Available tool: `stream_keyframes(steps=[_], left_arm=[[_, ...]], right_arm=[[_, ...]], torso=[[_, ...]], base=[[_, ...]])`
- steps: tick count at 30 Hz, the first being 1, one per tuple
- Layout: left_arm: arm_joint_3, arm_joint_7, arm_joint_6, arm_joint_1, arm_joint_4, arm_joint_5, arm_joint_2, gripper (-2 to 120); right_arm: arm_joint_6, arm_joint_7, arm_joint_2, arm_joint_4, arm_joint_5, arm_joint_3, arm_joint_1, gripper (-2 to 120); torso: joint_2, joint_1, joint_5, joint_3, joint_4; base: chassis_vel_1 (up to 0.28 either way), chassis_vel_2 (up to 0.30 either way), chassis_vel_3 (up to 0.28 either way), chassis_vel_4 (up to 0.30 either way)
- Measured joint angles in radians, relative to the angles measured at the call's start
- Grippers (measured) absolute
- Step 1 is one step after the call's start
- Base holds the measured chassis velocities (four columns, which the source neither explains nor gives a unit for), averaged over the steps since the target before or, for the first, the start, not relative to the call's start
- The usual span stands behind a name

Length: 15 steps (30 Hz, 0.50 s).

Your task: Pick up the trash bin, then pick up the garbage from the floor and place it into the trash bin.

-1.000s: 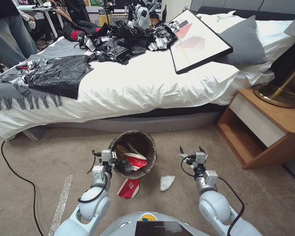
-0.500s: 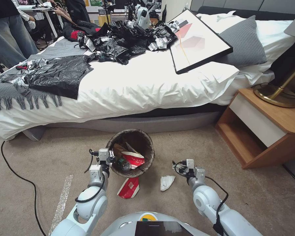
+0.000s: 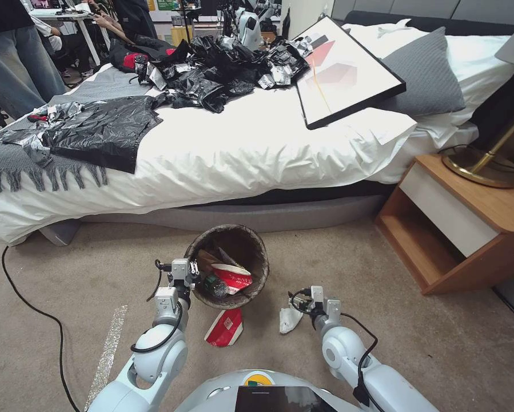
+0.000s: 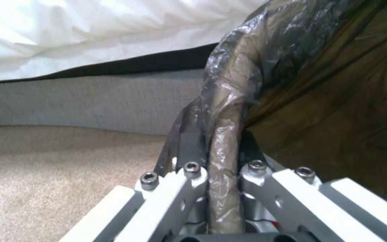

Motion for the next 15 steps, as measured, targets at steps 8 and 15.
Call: stream_keyframes(steps=[8, 15], left_arm=[[0.003, 0.000, 0.001, -0.009, 0.002, -0.003, 0.001, 2], [0.004, 0.000, 0.001, -0.009, 0.004, -0.003, -0.001, 2]], right_arm=[[-0.041, 0.027, 0.002, -0.008, 0.053, -0.019, -0.007, 100], [-0.067, 0.044, -0.004, -0.009, 0.085, -0.027, -0.010, 100]], torso=[[0.000, 0.000, 0.0000, 0.000, 0.0000], [0.000, 0.000, 0.0001, 0.000, 0.0000]], base=[[0.000, 0.000, 0.000, 0.000], [0.000, 0.000, 0.000, 0.000]])
